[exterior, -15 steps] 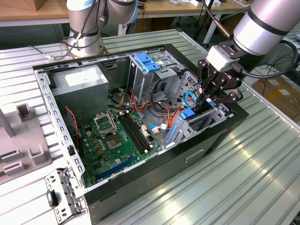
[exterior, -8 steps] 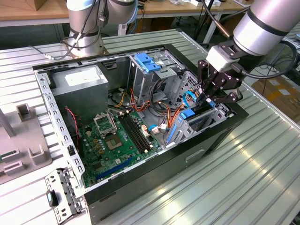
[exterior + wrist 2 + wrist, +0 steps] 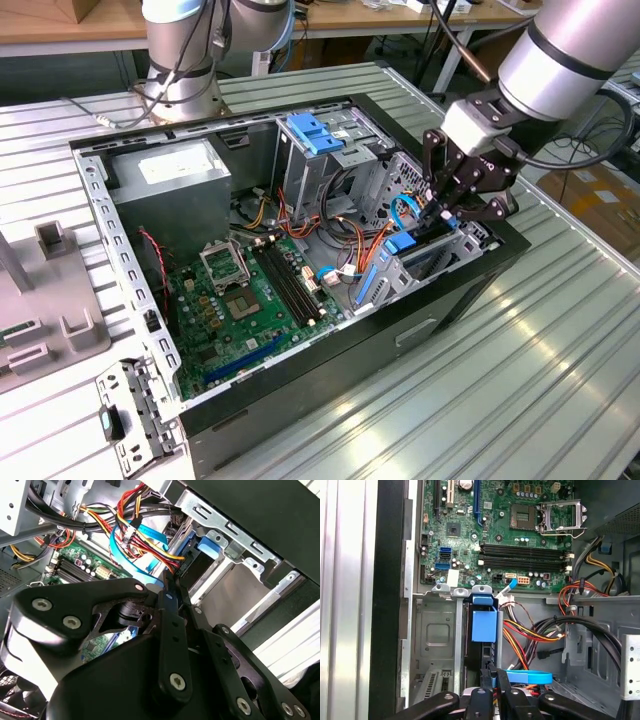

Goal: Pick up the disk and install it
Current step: 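Insert the second disk wire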

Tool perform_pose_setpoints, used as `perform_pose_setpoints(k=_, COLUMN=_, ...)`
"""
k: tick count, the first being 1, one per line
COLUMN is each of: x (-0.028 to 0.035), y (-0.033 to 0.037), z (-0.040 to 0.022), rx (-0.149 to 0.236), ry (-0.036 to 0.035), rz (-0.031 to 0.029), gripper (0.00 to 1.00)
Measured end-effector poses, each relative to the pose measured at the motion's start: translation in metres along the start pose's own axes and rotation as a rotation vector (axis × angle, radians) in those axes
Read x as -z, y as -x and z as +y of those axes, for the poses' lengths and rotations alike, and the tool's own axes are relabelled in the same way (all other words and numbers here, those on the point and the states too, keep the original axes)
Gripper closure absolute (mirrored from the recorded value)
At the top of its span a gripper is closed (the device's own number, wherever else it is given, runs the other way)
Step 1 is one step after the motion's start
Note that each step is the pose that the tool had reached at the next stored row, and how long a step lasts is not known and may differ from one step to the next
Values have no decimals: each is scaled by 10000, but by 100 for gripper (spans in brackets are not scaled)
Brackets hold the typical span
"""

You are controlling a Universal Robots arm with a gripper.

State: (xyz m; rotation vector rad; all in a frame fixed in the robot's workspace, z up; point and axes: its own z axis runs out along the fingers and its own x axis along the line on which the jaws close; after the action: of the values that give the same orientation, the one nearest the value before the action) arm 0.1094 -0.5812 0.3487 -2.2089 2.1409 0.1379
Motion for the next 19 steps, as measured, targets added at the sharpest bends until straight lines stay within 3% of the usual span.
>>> perform_pose_setpoints(k=12, x=-19, y=-17, z=-4, rx=0, ry=-1, rz=7, gripper=84)
perform_pose_setpoints(k=19, x=-38, y=-21, z=35, rx=1, ry=0, rz=9, gripper=84)
